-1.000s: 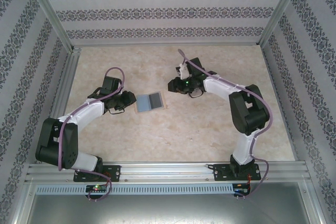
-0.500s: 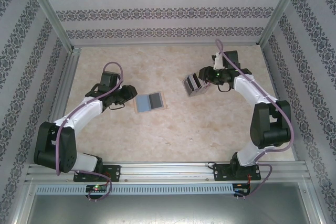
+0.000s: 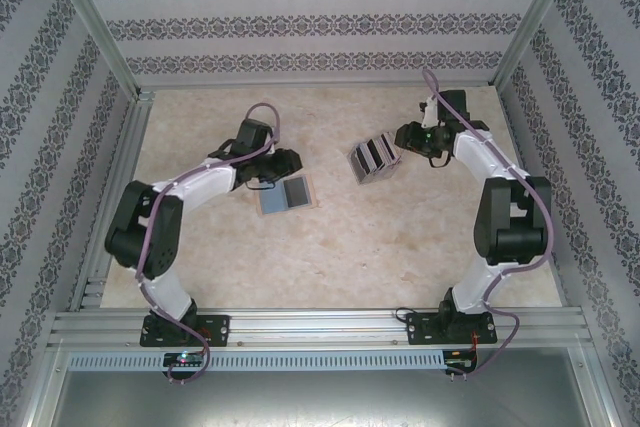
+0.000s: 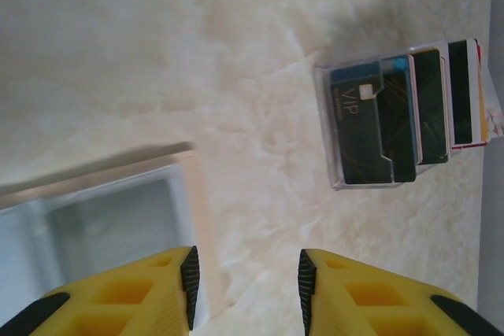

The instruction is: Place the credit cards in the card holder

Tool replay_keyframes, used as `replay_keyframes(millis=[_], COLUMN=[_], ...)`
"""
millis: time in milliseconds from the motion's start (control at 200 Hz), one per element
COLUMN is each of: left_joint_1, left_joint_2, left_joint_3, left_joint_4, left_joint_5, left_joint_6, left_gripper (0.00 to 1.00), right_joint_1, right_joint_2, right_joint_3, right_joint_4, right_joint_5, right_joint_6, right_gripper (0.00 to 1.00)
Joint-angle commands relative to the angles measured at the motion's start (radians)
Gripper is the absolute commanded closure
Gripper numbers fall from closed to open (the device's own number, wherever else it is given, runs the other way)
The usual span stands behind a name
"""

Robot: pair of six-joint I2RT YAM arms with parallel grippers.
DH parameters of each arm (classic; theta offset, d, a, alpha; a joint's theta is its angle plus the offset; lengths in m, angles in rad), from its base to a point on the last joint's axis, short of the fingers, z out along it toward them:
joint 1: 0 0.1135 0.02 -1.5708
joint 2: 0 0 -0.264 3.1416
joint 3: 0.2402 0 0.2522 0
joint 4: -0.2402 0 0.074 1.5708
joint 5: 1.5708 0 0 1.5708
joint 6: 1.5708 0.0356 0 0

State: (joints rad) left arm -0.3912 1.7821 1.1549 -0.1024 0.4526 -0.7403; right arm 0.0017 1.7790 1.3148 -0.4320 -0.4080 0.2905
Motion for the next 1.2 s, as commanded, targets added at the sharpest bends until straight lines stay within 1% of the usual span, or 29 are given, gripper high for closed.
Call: replay_keyframes(millis=[0,115,275,540,744,904,1194], left_joint_1=[-0.04,-0.065,-0.086,-0.097,-0.097,-0.097,-0.097], left_joint_2=[0.063,0.108,0.143,0.158,0.157,0.16,0.157], left_joint_3=[0.078,0.125,0.147,0.144,0.142,0.146,0.153], left_joint_4=[0.042,0.05,0.062,0.072,0.069,0.064,0.059], left_joint_5=[0.047,0.065,0.08,0.084,0.083,0.083,0.081], left_joint_6=[-0.012,-0.022,-0.03,-0.039,-0.037,-0.033,-0.03], left_gripper=[0.59,0.59,0.59,0.59,0.59,0.59,0.59], right_joint_1=[-0.005,-0.005,-0.006,-0.01,-0.013,-0.023,-0.023], right_joint_2=[0.039,0.049,0.062,0.072,0.059,0.048,-0.02], right_joint_3=[0.052,0.057,0.06,0.069,0.067,0.077,0.079], right_joint_4=[-0.057,-0.062,-0.078,-0.083,-0.088,-0.105,-0.122], right_joint_5=[-0.02,-0.013,0.008,0.002,0.003,-0.014,-0.002], right_joint_6=[-0.031,-0.035,-0.049,-0.049,-0.056,-0.074,-0.094], right_gripper=[0.55,0.58,0.62,0.79,0.88,0.91,0.91])
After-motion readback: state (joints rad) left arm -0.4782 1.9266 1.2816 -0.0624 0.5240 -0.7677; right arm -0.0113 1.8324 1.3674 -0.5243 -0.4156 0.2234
